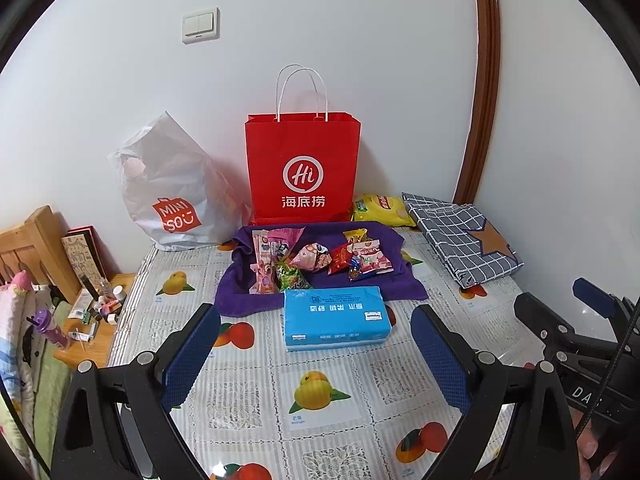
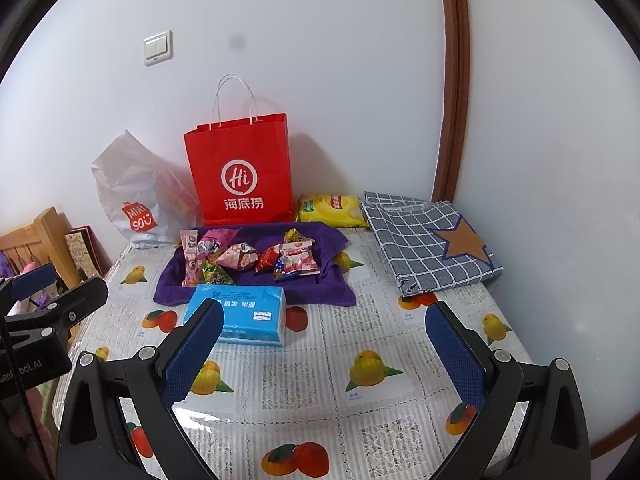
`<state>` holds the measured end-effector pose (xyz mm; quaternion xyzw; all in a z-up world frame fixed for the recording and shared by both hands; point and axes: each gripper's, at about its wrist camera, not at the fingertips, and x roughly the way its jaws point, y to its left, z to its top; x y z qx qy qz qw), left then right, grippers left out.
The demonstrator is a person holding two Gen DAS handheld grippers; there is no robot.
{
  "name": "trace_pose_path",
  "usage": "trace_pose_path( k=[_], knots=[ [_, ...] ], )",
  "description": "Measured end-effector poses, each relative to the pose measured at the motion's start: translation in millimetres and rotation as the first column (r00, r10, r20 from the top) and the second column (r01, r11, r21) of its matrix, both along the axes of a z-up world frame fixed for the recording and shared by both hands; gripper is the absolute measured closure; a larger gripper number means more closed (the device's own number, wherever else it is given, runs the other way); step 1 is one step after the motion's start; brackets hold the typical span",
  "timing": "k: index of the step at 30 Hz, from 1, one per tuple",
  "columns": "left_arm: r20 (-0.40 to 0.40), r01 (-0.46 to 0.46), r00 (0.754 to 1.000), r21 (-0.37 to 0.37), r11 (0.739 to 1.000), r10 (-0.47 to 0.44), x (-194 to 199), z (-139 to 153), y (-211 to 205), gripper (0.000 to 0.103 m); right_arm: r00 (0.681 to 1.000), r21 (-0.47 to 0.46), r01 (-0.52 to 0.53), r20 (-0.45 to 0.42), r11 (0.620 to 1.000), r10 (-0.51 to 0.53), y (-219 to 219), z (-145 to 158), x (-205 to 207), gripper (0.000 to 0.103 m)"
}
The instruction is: Organize snacks
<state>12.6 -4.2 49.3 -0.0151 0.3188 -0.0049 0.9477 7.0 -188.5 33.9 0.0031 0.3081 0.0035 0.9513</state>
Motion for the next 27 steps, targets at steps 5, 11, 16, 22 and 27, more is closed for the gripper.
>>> trace_pose_path(
  k=[5, 11, 16, 22, 27],
  knots=[
    [0.0, 0.0, 1.0, 0.004, 1.0, 0.0, 0.1, -0.4, 0.1, 0.007, 1.0, 0.0, -0.003, 0.004, 1.0, 0.003, -0.5, -0.8, -1.6, 0.003],
    [-0.003, 0.007, 1.0, 0.004, 1.0, -0.007, 0.9, -2.0, -0.3, 0.007, 1.0, 0.001, -0.003, 0.008, 1.0, 0.003, -1.6, -0.7, -3.4, 0.003],
    [-0.005, 0.005, 1.0, -0.001, 1.0, -0.005, 1.6, -2.5, -0.9, 0.007, 1.0, 0.002, -0.002, 0.008, 1.0, 0.002, -3.1, -1.2, -4.3, 0.003],
    [-0.007, 0.008, 1.0, 0.003, 1.0, -0.008, 2.3, -4.3, -1.2, 0.007, 1.0, 0.006, -0.002, 0.003, 1.0, 0.002, -3.2, -3.5, -2.8, 0.003],
    [-0.006, 0.012, 1.0, 0.008, 1.0, -0.012, 2.8, -4.5, -0.6, 0.007, 1.0, 0.008, 0.001, 0.002, 1.0, -0.001, -3.6, -4.5, -2.3, 0.003]
  ],
)
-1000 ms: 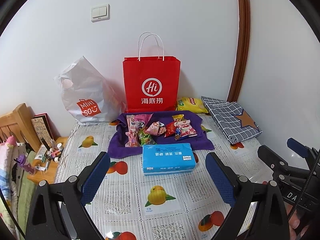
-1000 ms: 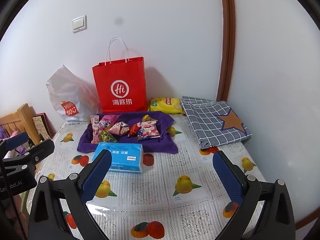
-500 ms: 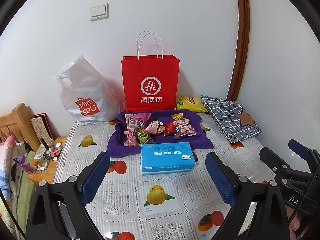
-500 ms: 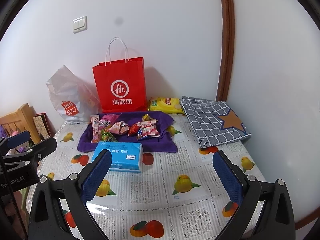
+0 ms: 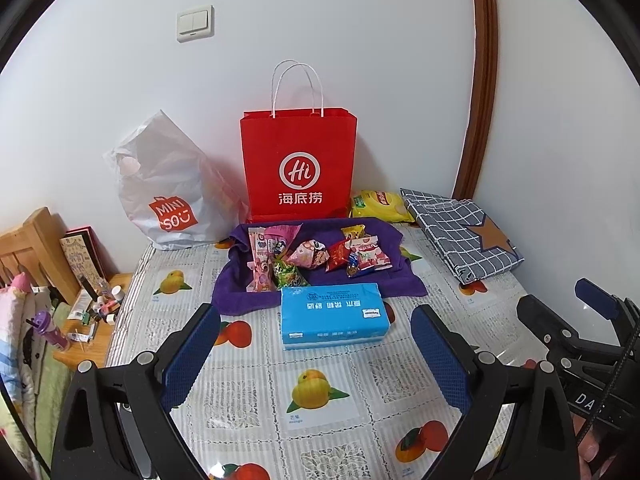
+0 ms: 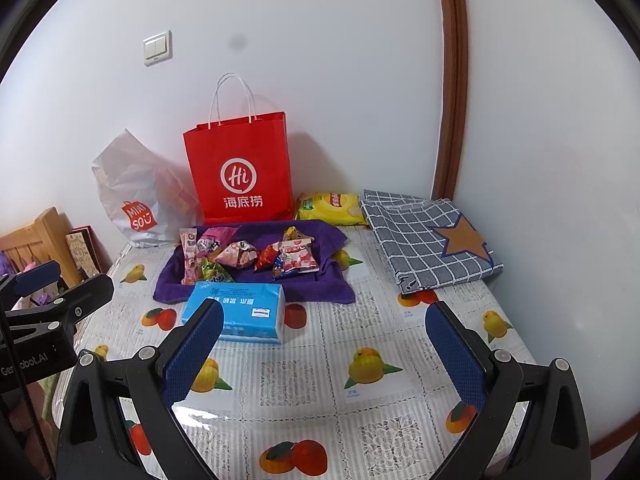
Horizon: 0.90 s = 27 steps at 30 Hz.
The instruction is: Organize snacks
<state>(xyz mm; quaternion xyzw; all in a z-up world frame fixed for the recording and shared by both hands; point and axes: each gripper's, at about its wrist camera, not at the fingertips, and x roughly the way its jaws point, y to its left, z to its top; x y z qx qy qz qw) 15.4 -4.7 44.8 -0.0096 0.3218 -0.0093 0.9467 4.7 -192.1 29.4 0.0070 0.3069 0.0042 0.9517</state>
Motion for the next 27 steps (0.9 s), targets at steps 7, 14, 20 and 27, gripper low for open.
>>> trace_pose_path(
  k=[7, 14, 20, 27],
  knots=[
    [-0.001, 0.007, 1.0, 0.005, 1.0, -0.007, 1.7, 0.5, -0.3, 0.007, 1.0, 0.001, 0.003, 0.0, 1.0, -0.003, -1.0, -0.1, 0.9, 0.003],
    [0.0, 0.011, 1.0, 0.008, 1.0, -0.011, 2.0, 1.2, -1.6, 0.007, 1.0, -0.005, 0.005, -0.002, 1.0, -0.005, -0.3, -1.1, 0.4, 0.003],
    [0.005, 0.016, 1.0, 0.005, 1.0, -0.016, 0.7, 3.1, -0.7, 0.007, 1.0, -0.008, 0.005, 0.003, 1.0, -0.005, -0.1, 0.5, -1.5, 0.003],
    [0.008, 0.02, 1.0, 0.008, 1.0, -0.02, 0.1, 3.9, -0.4, 0.007, 1.0, -0.011, 0.004, 0.005, 1.0, -0.004, 0.5, 1.5, -1.7, 0.003]
  ],
)
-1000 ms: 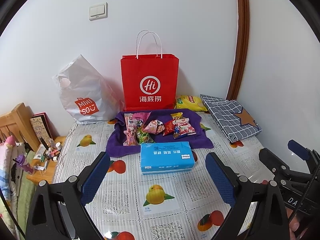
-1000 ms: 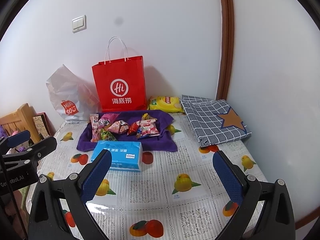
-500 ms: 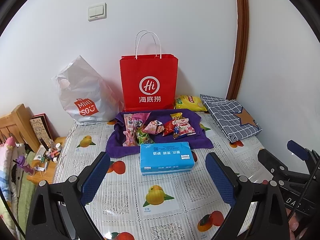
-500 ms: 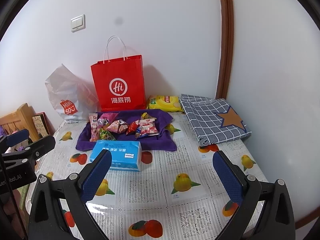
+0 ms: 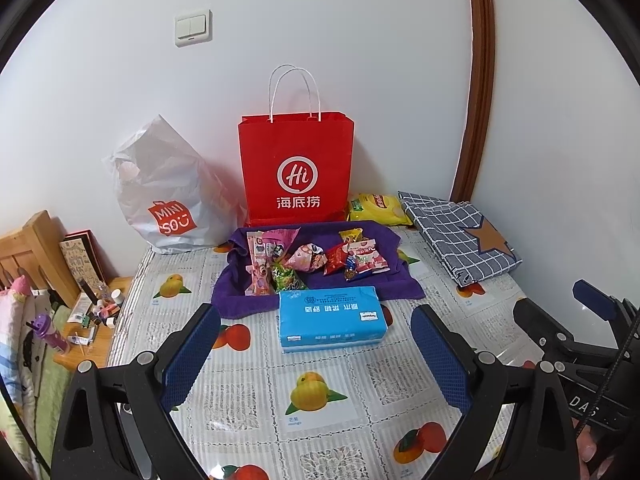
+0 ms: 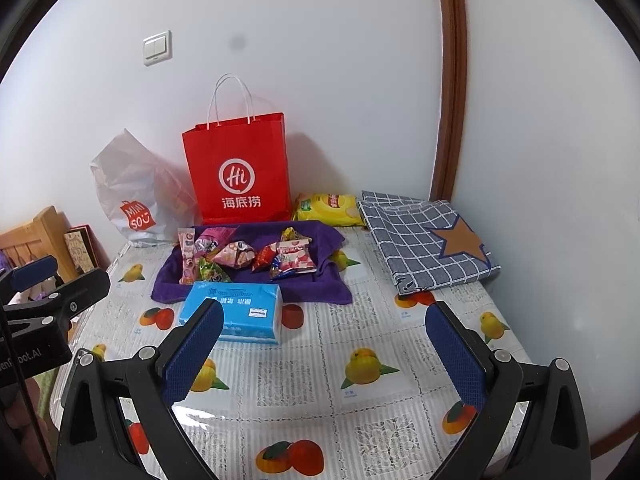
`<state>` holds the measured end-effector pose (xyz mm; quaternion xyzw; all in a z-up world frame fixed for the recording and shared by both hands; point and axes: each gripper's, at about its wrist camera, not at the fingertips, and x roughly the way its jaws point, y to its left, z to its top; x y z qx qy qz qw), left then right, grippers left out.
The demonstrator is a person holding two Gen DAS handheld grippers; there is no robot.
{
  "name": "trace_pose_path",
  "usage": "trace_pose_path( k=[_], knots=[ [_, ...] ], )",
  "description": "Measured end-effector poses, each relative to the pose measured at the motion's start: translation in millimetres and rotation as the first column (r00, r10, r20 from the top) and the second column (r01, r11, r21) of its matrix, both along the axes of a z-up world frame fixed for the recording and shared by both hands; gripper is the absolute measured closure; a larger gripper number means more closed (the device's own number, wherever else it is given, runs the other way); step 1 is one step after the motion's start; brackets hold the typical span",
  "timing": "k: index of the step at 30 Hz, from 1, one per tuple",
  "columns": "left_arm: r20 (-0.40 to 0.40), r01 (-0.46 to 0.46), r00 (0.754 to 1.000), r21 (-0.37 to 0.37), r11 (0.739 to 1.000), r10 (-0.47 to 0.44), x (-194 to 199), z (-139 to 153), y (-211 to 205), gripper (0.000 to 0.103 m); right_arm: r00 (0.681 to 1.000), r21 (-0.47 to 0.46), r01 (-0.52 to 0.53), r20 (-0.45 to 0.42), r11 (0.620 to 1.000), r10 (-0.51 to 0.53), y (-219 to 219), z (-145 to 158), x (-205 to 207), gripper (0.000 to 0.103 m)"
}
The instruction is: Organize snacks
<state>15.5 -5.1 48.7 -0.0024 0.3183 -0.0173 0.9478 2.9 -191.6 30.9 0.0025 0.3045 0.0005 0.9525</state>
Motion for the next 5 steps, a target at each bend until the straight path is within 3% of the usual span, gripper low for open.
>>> trace_pose_path(
  k=[5],
  knots=[
    [0.006, -0.004, 1.0, -0.007, 1.0, 0.004, -0.1, 1.2, 0.9, 0.007, 1.0, -0.003, -0.01, 0.0, 1.0, 0.01, 1.1, -1.2, -0.3, 0.003]
  ],
)
